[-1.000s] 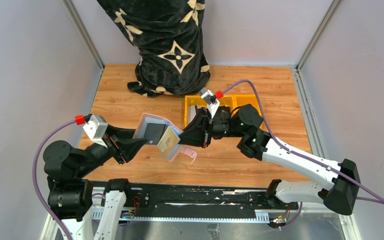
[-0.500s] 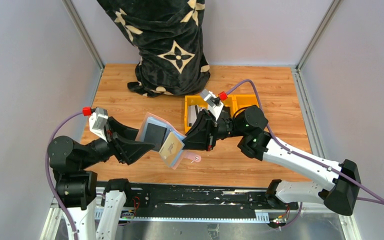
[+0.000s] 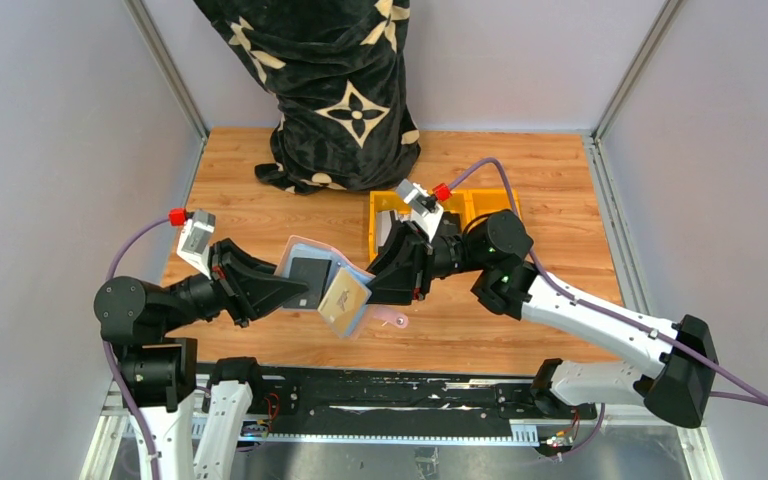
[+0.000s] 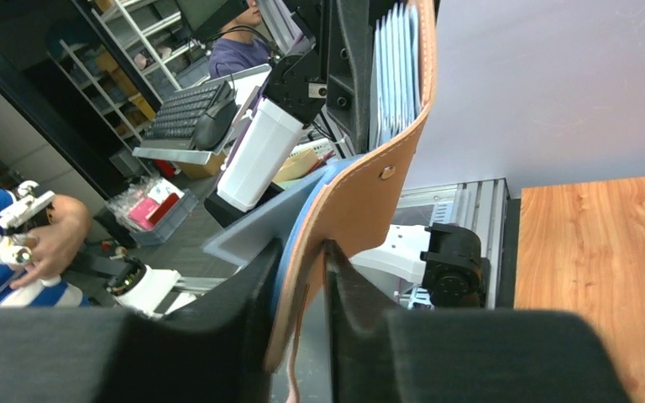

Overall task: Take the credit cards out of the card holder
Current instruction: Remove the credit card from the card holder.

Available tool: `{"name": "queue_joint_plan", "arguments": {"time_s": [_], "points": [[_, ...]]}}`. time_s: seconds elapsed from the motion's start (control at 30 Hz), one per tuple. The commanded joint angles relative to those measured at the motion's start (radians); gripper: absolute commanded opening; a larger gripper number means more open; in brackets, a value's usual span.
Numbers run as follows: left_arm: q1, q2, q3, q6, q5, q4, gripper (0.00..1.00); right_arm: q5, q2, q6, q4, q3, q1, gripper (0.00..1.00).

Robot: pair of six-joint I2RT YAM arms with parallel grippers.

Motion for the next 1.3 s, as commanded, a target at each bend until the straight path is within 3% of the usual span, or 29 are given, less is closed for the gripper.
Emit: {"name": "queue_joint_plan", "arguments": {"time_s": [0.0, 0.17, 0.3, 0.43, 0.57, 0.73, 1.1, 1.17, 1.27], "points": [[-0.001, 0.001, 0.033, 0.024, 0.004, -0.024, 0.09, 0.015, -0.015, -0.057, -0.057, 0.021, -0.007, 0.34], [0.0, 0.021, 0.129, 0.294, -0.113, -0.266, 0.01, 0.1, -0.1, -0.134, -0.277, -0.004, -0.123, 0.55], [0.0, 0.006, 0.128, 0.338, -0.184, -0.291, 0.0, 0.177, -0.17, -0.178, -0.421, 0.016, -0.196, 0.67], [0.0, -0.009, 0.116, 0.335, -0.203, -0.285, 0.0, 0.156, -0.174, -0.122, -0.338, 0.012, -0.196, 0.77], [0.0, -0.006, 0.109, 0.309, -0.176, -0.267, 0.0, 0.108, -0.121, -0.05, -0.204, 0.007, -0.181, 0.79], [0.0, -0.007, 0.094, 0.269, -0.171, -0.25, 0.0, 0.109, -0.078, -0.072, -0.149, 0.023, -0.125, 0.8], [0.0, -0.004, 0.067, 0.206, -0.152, -0.189, 0.01, 0.122, -0.004, -0.167, -0.236, 0.096, -0.026, 0.8], [0.0, -0.004, 0.065, 0.194, -0.146, -0.184, 0.01, 0.119, 0.025, -0.163, -0.246, 0.109, -0.02, 0.73], [0.0, -0.006, 0.052, 0.145, -0.127, -0.154, 0.05, 0.1, 0.057, -0.131, -0.231, 0.124, -0.016, 0.46]]}}
